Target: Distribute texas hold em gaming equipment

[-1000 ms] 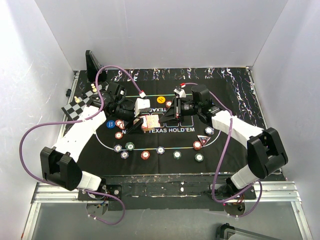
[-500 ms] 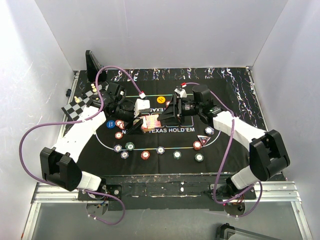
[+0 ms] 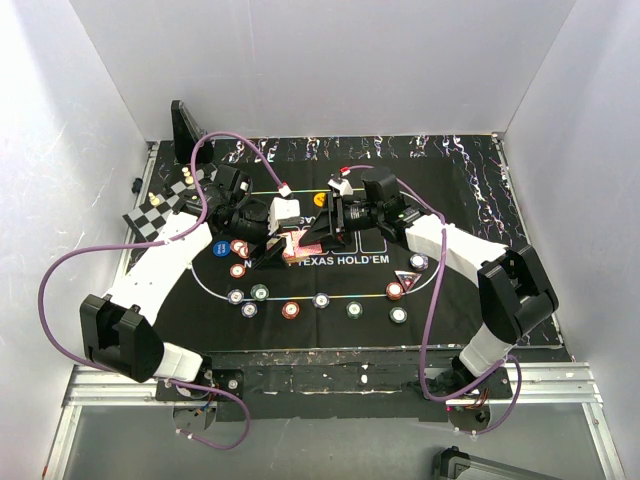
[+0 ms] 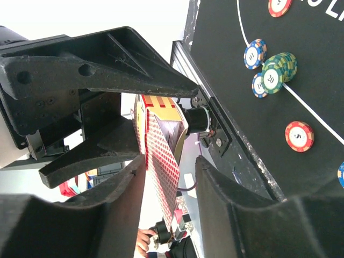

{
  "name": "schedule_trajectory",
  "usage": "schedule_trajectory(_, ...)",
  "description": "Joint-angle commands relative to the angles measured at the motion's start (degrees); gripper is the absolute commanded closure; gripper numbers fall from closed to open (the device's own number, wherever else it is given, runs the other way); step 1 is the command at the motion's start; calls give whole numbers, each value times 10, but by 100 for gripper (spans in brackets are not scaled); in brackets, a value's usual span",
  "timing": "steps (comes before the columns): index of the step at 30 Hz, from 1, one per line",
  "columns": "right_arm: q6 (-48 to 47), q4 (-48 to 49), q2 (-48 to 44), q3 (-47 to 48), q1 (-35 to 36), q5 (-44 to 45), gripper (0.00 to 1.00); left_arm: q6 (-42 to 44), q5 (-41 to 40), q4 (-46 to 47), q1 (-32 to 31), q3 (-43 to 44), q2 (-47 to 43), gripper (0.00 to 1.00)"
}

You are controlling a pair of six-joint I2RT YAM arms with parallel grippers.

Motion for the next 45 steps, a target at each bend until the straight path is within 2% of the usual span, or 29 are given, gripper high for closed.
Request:
schedule_trajectory(1,7,23,-9,3,-2,-5,55,-6,25,10,-2,20,-20,100)
schedule_trajectory(3,6,23,-13,-1,-5,-5,62,-10,27,11,-2,23,-20,100)
schedule_trajectory(9,9,23,-31,-29,-22,-4,73,-14,27,16,-2,22,-26,100)
schedule_trajectory(22,3,15,-71,-54,-53,-14,78,-16,30,17,-2,20,-27,100)
schedule_trajectory(36,-31,-37,-103,-46,-110,-21,91,-6,14,-1,-2,7,-40,100)
schedule_trajectory(41,-40,-39,-92,-43,-139,-26,96,2,8,-23,-2,5,-47,100)
schedule_trajectory(45,-43,-27,-47,-22,-137,-26,98,0,3,-34,-2,2,-57,100)
